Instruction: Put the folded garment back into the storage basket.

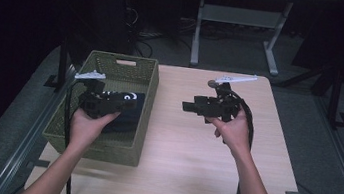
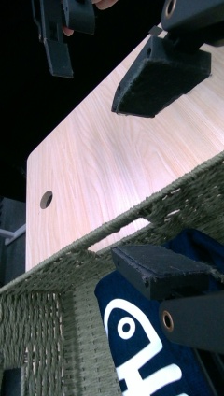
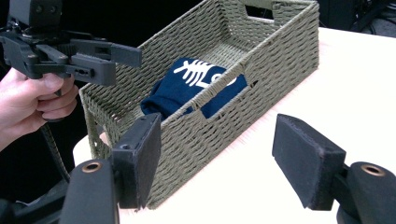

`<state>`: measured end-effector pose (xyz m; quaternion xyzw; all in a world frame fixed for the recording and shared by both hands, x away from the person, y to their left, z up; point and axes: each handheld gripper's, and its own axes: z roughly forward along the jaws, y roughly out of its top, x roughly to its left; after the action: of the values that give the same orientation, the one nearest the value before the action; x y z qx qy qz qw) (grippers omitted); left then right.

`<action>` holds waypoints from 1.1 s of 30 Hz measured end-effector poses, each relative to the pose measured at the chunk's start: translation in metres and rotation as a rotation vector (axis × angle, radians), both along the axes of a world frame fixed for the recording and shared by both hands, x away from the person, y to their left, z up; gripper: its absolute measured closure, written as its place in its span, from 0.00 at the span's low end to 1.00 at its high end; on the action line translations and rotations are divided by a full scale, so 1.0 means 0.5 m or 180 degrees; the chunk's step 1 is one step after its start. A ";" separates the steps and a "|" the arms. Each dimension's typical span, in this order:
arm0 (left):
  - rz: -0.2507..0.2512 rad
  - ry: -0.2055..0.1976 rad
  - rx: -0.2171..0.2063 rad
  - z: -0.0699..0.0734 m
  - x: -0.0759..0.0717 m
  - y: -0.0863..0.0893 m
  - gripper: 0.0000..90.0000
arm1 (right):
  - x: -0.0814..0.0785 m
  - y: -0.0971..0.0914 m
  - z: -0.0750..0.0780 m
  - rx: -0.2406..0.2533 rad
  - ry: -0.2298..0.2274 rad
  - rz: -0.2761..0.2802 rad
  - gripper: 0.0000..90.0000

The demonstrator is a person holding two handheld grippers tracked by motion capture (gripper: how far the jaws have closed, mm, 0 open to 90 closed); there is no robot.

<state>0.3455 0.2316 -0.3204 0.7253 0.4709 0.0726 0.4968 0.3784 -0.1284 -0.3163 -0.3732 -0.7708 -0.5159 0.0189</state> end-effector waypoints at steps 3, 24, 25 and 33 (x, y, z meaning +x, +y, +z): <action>-0.0033 -0.0007 -0.0011 0.001 -0.001 -0.011 0.28 | -0.001 -0.011 -0.001 -0.0017 -0.0022 -0.0013 0.36; -0.0194 -0.0020 0.0008 0.003 -0.006 -0.079 0.25 | -0.019 -0.107 -0.025 -0.0078 0.0027 -0.0237 0.36; -0.0214 -0.0034 0.0017 0.003 -0.006 -0.081 0.25 | -0.021 -0.113 -0.026 -0.0084 0.0038 -0.0253 0.36; -0.0301 -0.0045 0.0041 0.001 -0.007 -0.114 0.25 | -0.030 -0.147 -0.040 -0.0109 0.0077 -0.0322 0.36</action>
<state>0.3418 0.1745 -0.3198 0.7494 0.4321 0.0572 0.4984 0.3636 -0.2017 -0.3363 -0.4182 -0.7594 -0.4983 -0.0043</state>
